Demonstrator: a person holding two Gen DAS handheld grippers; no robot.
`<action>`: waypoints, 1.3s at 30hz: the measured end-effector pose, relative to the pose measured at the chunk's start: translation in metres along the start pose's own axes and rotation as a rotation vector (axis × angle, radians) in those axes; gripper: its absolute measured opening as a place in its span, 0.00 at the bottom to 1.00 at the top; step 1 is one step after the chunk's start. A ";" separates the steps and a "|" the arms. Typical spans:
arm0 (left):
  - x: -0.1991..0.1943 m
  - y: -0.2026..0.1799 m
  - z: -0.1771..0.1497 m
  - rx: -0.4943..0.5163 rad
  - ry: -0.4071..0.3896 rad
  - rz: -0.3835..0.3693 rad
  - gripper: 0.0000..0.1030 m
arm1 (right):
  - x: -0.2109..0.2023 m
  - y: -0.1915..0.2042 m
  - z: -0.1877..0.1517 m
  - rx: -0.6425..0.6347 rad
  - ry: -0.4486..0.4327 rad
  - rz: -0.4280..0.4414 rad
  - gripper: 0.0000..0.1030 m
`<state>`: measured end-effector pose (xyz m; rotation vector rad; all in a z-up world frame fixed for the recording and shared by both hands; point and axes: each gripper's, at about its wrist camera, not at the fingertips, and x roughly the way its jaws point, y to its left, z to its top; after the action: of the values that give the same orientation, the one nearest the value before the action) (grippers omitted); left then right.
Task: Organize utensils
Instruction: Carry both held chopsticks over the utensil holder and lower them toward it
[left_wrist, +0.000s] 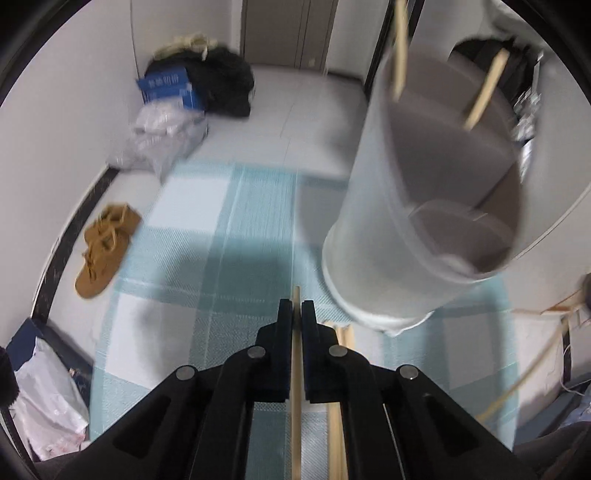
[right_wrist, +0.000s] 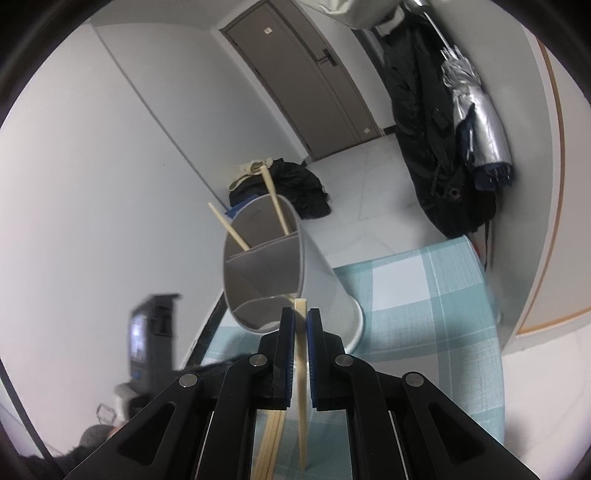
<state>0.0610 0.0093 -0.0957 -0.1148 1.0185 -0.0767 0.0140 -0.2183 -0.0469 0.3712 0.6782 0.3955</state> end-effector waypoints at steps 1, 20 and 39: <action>-0.011 -0.002 -0.001 0.001 -0.030 -0.012 0.01 | -0.001 0.003 -0.001 -0.013 -0.004 -0.002 0.06; -0.096 -0.022 -0.019 0.091 -0.256 -0.116 0.00 | -0.031 0.046 -0.030 -0.161 -0.081 -0.035 0.06; -0.106 -0.020 -0.022 0.094 -0.201 -0.136 0.00 | -0.051 0.045 -0.037 -0.108 -0.127 -0.094 0.06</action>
<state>-0.0132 0.0008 -0.0150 -0.1043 0.8047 -0.2324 -0.0567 -0.1960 -0.0267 0.2586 0.5456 0.3149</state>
